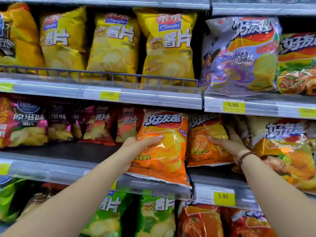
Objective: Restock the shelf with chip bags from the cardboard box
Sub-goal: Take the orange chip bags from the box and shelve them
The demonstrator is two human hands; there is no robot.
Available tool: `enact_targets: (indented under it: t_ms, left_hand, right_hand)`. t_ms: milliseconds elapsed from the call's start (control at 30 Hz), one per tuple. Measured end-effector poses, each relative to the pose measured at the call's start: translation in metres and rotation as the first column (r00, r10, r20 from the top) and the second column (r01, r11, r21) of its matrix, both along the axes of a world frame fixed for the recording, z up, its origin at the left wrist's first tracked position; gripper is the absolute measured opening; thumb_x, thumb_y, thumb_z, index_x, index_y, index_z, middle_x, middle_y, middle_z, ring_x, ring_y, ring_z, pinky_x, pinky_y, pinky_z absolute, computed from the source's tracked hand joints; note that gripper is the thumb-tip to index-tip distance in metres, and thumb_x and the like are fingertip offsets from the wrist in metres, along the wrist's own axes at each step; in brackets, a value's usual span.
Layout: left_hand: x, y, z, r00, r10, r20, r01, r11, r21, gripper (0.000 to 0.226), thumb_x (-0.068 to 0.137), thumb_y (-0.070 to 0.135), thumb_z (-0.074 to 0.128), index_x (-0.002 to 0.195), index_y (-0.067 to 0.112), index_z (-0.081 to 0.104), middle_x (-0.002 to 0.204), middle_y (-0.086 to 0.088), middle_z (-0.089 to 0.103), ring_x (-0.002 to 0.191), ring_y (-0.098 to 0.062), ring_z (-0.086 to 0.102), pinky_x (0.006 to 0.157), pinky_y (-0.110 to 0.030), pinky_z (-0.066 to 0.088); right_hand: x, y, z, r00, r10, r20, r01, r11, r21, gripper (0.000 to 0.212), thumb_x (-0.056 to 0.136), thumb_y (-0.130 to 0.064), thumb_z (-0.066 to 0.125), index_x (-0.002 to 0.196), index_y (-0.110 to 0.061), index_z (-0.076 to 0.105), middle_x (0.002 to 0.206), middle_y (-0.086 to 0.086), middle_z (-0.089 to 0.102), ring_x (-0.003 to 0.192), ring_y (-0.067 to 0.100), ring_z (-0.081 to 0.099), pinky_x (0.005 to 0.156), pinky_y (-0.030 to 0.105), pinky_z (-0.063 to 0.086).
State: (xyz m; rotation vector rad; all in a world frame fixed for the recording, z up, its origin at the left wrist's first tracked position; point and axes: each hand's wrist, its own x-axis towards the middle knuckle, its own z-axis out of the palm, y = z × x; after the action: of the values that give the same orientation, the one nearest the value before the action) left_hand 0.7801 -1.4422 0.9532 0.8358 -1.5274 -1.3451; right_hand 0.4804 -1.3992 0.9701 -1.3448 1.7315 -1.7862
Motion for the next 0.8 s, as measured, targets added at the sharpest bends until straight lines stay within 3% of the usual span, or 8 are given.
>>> enact_targets:
  t_ms: [67,133,267,400,500,600,733,800]
  left_hand:
    - [-0.002,-0.006,-0.003,0.999,0.031,-0.03,-0.031,0.999,0.021,0.08,0.038,0.048,0.091,0.107,0.018,0.063,0.097,-0.008,0.076,0.091,-0.03,0.073,0.089,-0.049,0.056]
    - [-0.007,-0.01,-0.007,0.997,0.061,-0.042,-0.06,0.997,0.04,0.099,0.03,0.055,0.092,0.116,0.019,0.059,0.104,-0.007,0.075,0.095,-0.03,0.071,0.09,-0.047,0.055]
    - [-0.015,-0.006,-0.01,0.994,0.072,-0.084,-0.07,0.997,0.026,0.053,0.062,0.039,0.086,0.105,0.018,0.063,0.093,-0.004,0.076,0.082,-0.021,0.074,0.067,-0.03,0.059]
    - [-0.017,0.001,-0.004,0.985,0.117,-0.128,-0.119,0.993,-0.002,0.038,0.067,0.033,0.085,0.092,0.018,0.06,0.089,-0.007,0.074,0.082,-0.024,0.073,0.077,-0.04,0.059]
    - [-0.012,0.01,0.002,0.988,0.103,-0.118,-0.102,0.995,0.02,0.062,0.054,0.044,0.089,0.102,0.014,0.063,0.092,-0.009,0.076,0.086,-0.028,0.073,0.084,-0.047,0.058]
    - [-0.004,0.021,0.006,0.999,0.044,-0.025,-0.042,0.997,0.068,0.075,0.049,0.051,0.089,0.113,0.016,0.067,0.095,-0.009,0.077,0.085,-0.029,0.074,0.083,-0.047,0.058]
    - [0.002,0.034,0.008,0.996,-0.049,0.074,0.041,0.994,0.103,0.059,0.06,0.044,0.086,0.109,0.015,0.07,0.09,-0.012,0.077,0.075,-0.029,0.075,0.073,-0.045,0.061]
    - [-0.004,0.039,0.009,0.993,-0.065,0.101,0.054,0.992,0.111,0.062,0.058,0.046,0.087,0.109,0.016,0.07,0.092,-0.012,0.077,0.078,-0.029,0.074,0.077,-0.045,0.06]
  right_hand:
    - [0.001,-0.002,-0.007,0.999,0.037,0.022,-0.036,0.999,-0.03,0.137,0.027,-0.056,0.091,0.146,-0.028,0.029,0.128,0.007,0.06,0.112,0.026,0.061,0.095,0.049,0.051]
    - [-0.003,-0.006,-0.015,0.998,0.065,0.028,-0.065,0.998,-0.012,0.116,0.051,-0.042,0.09,0.147,-0.027,0.027,0.129,0.006,0.058,0.11,0.023,0.059,0.091,0.042,0.052]
    - [-0.007,-0.003,-0.016,0.993,0.064,-0.1,-0.046,0.984,0.173,0.117,0.055,-0.061,0.08,0.149,-0.022,0.021,0.14,0.004,0.05,0.122,0.023,0.053,0.104,0.037,0.043]
    - [-0.005,-0.002,-0.01,0.97,-0.006,-0.243,0.085,0.946,0.314,0.091,0.087,-0.049,0.058,0.151,-0.012,0.006,0.153,0.009,0.03,0.139,0.027,0.035,0.111,0.033,0.03]
    - [0.001,0.004,-0.011,0.953,-0.07,-0.296,0.191,0.895,0.404,0.101,0.083,-0.062,0.054,0.15,-0.006,0.005,0.155,0.013,0.025,0.14,0.031,0.033,0.113,0.039,0.029]
    - [0.008,0.014,-0.005,0.91,-0.101,-0.402,0.296,0.837,0.461,0.125,0.064,-0.085,0.047,0.147,0.003,0.014,0.139,0.022,0.044,0.123,0.034,0.05,0.105,0.042,0.041]
    - [0.028,0.04,0.006,0.68,-0.218,-0.7,0.478,0.856,0.198,0.091,0.084,-0.06,0.055,0.145,-0.002,0.019,0.14,0.024,0.04,0.124,0.038,0.047,0.1,0.041,0.044]
    - [0.044,0.057,0.007,0.657,-0.247,-0.712,0.42,0.905,0.074,0.074,0.087,-0.048,0.057,0.142,-0.007,0.028,0.138,0.021,0.042,0.125,0.037,0.046,0.1,0.042,0.043]
